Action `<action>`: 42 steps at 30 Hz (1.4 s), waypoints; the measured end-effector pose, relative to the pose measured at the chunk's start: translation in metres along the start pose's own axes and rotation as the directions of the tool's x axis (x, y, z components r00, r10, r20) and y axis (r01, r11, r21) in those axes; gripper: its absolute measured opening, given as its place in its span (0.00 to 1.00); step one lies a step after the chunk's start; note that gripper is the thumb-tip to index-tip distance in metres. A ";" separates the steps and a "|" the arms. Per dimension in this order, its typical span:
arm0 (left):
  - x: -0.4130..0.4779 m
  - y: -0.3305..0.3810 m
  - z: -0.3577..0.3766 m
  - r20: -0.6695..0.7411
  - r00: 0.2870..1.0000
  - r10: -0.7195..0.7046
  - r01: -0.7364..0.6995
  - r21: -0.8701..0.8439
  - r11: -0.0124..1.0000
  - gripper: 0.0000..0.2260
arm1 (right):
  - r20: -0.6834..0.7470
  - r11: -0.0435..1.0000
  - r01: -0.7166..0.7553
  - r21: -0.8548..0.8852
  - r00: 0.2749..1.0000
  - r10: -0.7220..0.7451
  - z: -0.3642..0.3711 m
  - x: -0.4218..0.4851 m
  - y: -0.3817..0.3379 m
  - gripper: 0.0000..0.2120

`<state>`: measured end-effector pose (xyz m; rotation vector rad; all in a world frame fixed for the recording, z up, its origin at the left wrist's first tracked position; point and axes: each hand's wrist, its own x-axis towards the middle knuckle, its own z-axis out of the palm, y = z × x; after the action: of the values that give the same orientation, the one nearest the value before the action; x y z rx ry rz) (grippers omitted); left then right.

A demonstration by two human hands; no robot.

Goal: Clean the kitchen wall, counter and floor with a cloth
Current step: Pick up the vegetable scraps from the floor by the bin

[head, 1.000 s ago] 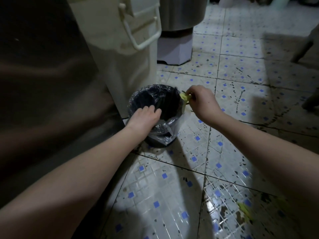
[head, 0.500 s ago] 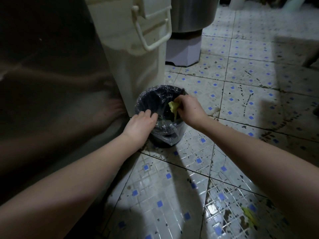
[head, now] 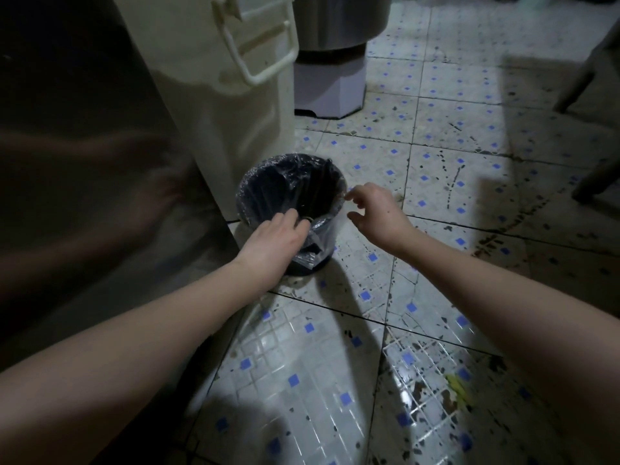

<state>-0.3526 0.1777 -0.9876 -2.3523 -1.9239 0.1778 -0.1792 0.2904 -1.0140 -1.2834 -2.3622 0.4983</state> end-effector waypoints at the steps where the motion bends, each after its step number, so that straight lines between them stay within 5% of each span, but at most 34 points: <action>1: -0.001 0.005 0.003 -0.004 1.000 0.028 -0.028 0.002 1.000 0.27 | 0.002 1.000 -0.013 0.000 1.000 0.013 -0.001 -0.004 0.004 0.13; 10: 0.004 0.048 0.040 0.025 0.967 0.254 -0.253 -0.050 0.966 0.33 | 0.028 0.987 -0.157 0.021 0.987 0.156 -0.002 -0.059 0.052 0.13; 21: -0.004 0.100 0.106 0.219 0.832 0.510 -0.490 -0.142 0.860 0.25 | 0.131 0.939 -0.345 -0.001 0.930 0.342 0.017 -0.132 0.105 0.13; 25: -0.005 0.109 0.124 0.221 0.816 0.535 -0.517 -0.135 0.845 0.14 | 0.223 0.921 -0.388 -0.030 0.896 0.384 0.025 -0.153 0.115 0.11; 29: -0.004 0.108 0.138 0.286 0.799 0.529 -0.530 -0.082 0.844 0.16 | 0.263 0.913 -0.405 -0.057 0.876 0.405 0.036 -0.172 0.126 0.08; 35: 0.000 0.097 0.154 0.211 0.788 0.579 -0.585 -0.040 0.810 0.15 | 0.445 0.933 -0.327 -0.150 0.820 0.359 0.043 -0.192 0.131 0.14; 42: 0.011 0.108 0.162 0.138 0.773 0.619 -0.609 -0.110 0.785 0.12 | 0.429 0.927 -0.355 -0.117 0.824 0.370 0.044 -0.203 0.141 0.13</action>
<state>-0.2706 0.1676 -1.1639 -3.0118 -1.1285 0.3783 -0.0015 0.1854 -1.1566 -1.8131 -2.4830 0.9683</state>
